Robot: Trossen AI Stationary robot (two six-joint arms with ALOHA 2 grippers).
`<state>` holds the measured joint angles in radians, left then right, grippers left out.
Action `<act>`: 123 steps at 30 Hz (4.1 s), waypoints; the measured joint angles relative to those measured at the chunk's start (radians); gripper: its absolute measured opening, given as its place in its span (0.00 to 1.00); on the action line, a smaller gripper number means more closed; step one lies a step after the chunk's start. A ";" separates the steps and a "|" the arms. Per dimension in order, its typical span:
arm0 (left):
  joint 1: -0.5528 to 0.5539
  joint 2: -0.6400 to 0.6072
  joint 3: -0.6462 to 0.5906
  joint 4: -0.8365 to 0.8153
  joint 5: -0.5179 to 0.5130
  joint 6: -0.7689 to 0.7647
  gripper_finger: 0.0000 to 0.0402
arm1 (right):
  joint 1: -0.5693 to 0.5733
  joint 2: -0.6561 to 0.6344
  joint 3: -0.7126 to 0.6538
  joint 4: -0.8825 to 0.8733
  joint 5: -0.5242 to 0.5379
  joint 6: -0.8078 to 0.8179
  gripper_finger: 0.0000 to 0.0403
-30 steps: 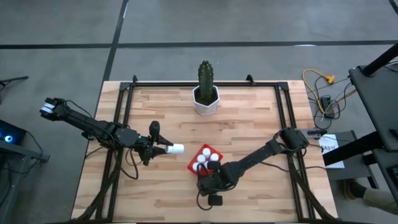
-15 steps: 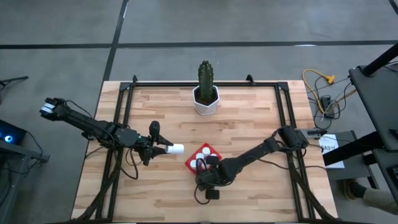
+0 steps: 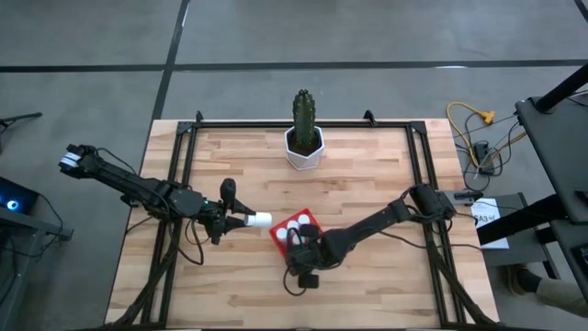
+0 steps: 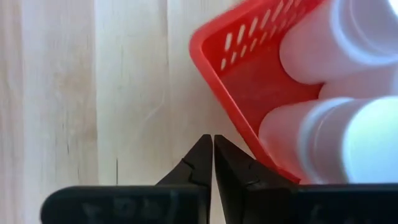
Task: Pick and place pill bottles into a basket
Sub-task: Put the white pill bottle into the red bin
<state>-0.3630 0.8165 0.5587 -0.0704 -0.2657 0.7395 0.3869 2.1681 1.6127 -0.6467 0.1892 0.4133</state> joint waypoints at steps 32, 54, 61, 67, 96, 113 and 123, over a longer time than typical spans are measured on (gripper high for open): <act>0.001 0.000 0.000 -0.030 -0.001 0.000 0.35 | -0.101 0.000 0.000 0.093 -0.019 -0.153 0.02; 0.000 -0.020 0.000 -0.032 -0.003 -0.027 0.35 | 0.000 -0.312 -0.024 -0.078 0.337 -0.161 0.02; 0.001 -0.031 0.000 -0.030 -0.003 -0.028 0.35 | -0.027 -0.579 -0.407 0.221 0.365 -0.185 0.02; 0.008 -0.001 0.004 -0.028 -0.003 -0.058 0.35 | -0.053 -0.832 -0.743 0.491 0.365 -0.223 0.02; 0.218 0.557 0.601 -0.642 0.186 -0.289 0.35 | -0.061 -1.391 -1.204 0.703 0.281 -0.437 0.02; 0.219 0.768 0.789 -0.816 0.311 -0.270 0.35 | -0.060 -1.380 -1.204 0.658 0.281 -0.415 0.02; 0.226 0.768 0.782 -0.789 0.327 -0.262 0.35 | -0.060 -1.380 -1.204 0.657 0.281 -0.415 0.02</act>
<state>-0.1365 1.5848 1.3403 -0.8597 0.0616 0.4775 0.3267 0.7879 0.4088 0.0101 0.4706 -0.0017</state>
